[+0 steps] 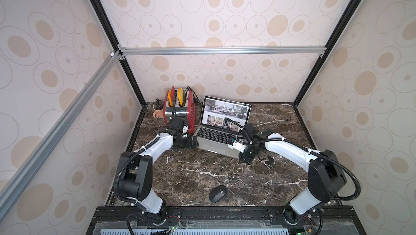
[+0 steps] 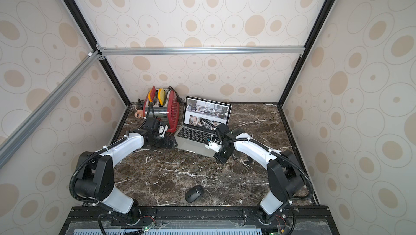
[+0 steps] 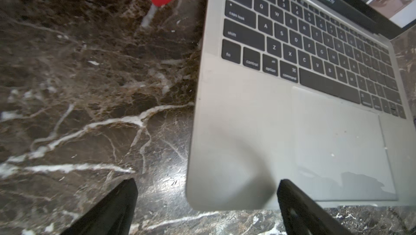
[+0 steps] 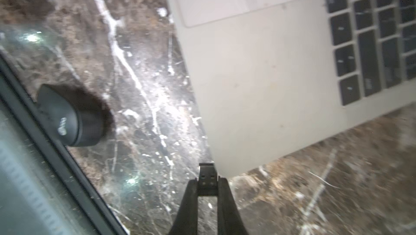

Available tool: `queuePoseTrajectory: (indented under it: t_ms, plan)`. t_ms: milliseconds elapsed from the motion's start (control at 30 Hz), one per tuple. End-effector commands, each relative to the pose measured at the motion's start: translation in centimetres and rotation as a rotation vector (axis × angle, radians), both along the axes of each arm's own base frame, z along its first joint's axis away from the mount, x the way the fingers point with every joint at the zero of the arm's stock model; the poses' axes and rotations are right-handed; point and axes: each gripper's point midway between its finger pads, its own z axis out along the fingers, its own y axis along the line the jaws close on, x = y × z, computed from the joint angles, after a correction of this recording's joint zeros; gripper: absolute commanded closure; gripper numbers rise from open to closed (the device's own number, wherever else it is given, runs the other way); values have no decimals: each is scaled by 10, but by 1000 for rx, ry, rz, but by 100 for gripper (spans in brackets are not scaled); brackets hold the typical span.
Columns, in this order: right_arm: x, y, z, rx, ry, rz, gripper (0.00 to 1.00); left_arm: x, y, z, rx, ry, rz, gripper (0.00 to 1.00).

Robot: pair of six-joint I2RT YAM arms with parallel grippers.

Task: Insert the wireless mouse receiver into the laptop
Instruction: Adjust the laptop at the center of the board.

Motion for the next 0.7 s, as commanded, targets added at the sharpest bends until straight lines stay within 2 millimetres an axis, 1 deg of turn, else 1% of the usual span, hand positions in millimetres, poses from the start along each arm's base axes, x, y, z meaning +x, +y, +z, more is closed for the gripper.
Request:
queuePoseTrajectory:
  t_ms: [0,133,233,300,333,400,467,500,567,667]
  plan:
    - [-40,5,-4,72,140,38,100,7,-9,8,-36,-1,-34,1]
    - [-47,-1,-16,63,168,9,100,9,-15,5,-72,16,-32,1]
    - [-47,-8,-22,17,166,13,100,9,-14,5,-66,19,-30,1]
    - [-41,-17,-22,-16,113,41,100,9,-13,7,-55,15,-34,1]
    - [-35,-21,-20,-24,79,53,100,9,-11,7,-44,14,-38,1]
    - [-15,-32,-15,-42,-19,107,100,11,-8,10,-20,4,-49,1]
    - [3,-42,-17,-73,-102,180,100,14,-5,10,8,0,-62,1]
    - [14,-48,-17,-105,-145,216,100,15,-3,10,18,1,-70,1]
    - [43,-57,-18,-153,-192,215,100,21,-2,10,19,-1,-82,1]
    - [77,-56,-16,-126,-183,177,100,32,0,9,7,-10,-88,1]
